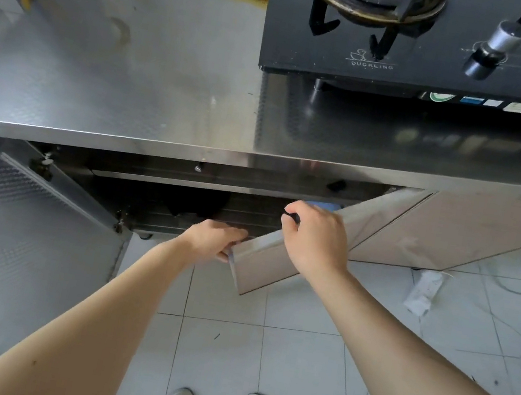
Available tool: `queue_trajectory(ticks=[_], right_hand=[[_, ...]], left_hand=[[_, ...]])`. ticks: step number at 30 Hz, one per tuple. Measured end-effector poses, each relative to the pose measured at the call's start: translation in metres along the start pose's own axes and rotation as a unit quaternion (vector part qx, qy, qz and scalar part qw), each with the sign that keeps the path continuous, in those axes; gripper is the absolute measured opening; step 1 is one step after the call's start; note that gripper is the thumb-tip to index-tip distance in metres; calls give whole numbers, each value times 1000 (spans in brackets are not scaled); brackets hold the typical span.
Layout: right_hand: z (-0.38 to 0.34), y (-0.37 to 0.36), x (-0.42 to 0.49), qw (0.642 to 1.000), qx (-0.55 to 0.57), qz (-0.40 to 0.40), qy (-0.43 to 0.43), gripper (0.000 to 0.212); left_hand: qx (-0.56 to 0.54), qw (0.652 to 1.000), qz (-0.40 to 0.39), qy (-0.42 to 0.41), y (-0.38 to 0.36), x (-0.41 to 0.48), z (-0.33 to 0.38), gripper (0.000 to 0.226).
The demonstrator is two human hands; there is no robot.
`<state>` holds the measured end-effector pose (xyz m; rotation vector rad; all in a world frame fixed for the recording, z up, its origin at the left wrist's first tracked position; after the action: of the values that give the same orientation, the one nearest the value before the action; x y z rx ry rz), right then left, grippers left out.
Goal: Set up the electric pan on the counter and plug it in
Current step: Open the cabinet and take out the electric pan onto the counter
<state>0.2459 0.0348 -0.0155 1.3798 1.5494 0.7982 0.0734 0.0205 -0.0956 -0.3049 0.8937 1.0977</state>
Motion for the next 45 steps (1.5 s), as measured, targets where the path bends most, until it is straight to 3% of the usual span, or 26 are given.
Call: queue_trajectory(ticks=[3,6,11,16,24,29,41,45], right_hand=[[14,-8,-13,987,-148,-52,-13,32],[25,-6,-28,972,-213,-94,-19,25],[39,0,-39,959,-228,-165,-34,28],[87,0,-57,936,-276,-204,-76,29],[177,38,-74,933,-298,-138,-143,38],[171,43,-66,958,-254,-77,-105,38],[170,39,-57,932,-315,-116,-139,39],[140,37,-42,943,-285,-117,-124,36]], left_hand=[[47,994,-76,62,-41,-15,-13,19],[95,986,-104,94,-72,-22,-19,19],[199,979,39,-18,-83,-14,14,28],[239,968,51,-60,-114,-11,41,28],[255,958,23,-127,-159,3,70,36],[253,959,28,-122,-158,10,75,38],[237,960,58,-135,-125,9,74,37],[222,962,78,-136,-100,3,69,38]])
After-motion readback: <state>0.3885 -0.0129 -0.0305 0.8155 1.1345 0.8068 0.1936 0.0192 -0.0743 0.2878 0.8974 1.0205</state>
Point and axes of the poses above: each hand's wrist, its own x-axis towards the middle knuckle, its own y-axis out of the back of the hand, z = x × y, the point moved 8 cm from there along x, towards the middle knuckle, and after that the axes turned 6 degrees about -z, right-handed, at the moved point
